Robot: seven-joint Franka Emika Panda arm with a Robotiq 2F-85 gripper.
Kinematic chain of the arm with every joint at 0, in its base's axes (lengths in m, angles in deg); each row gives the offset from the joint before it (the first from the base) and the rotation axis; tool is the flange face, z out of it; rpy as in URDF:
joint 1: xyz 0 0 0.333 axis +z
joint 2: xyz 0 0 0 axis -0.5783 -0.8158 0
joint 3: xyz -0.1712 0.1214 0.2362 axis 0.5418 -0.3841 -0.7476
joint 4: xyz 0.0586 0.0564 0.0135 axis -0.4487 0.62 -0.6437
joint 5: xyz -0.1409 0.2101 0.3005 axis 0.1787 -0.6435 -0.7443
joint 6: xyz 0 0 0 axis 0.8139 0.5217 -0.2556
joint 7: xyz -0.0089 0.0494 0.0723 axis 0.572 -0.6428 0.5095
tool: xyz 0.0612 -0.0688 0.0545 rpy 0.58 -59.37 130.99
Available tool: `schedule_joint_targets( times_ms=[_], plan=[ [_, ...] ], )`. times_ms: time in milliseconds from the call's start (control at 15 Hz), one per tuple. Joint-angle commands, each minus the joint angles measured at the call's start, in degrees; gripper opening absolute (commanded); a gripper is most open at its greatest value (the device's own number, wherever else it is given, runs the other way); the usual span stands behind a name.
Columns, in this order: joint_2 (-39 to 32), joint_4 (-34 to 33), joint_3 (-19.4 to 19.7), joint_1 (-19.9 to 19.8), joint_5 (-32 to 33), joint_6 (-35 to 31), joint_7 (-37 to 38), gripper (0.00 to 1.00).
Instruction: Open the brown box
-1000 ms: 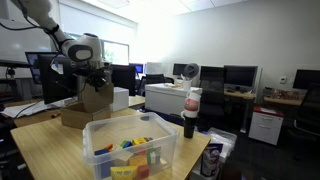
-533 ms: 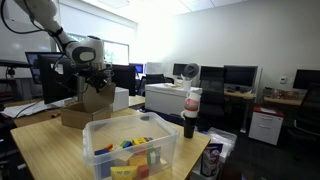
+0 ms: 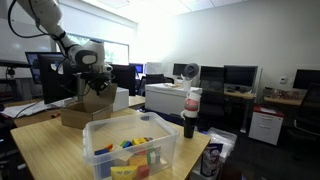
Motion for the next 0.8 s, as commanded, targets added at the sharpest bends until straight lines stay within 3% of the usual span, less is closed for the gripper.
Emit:
schedule_joint_targets(
  times_ms=[0, 733],
  plan=[
    [-1.2, -1.4, -1.4, -1.4, 2.2, 1.2, 0.4, 0.0],
    [-4.9, -2.8, -0.9, -0.7, 7.7, 0.3, 4.0, 0.0]
  ],
)
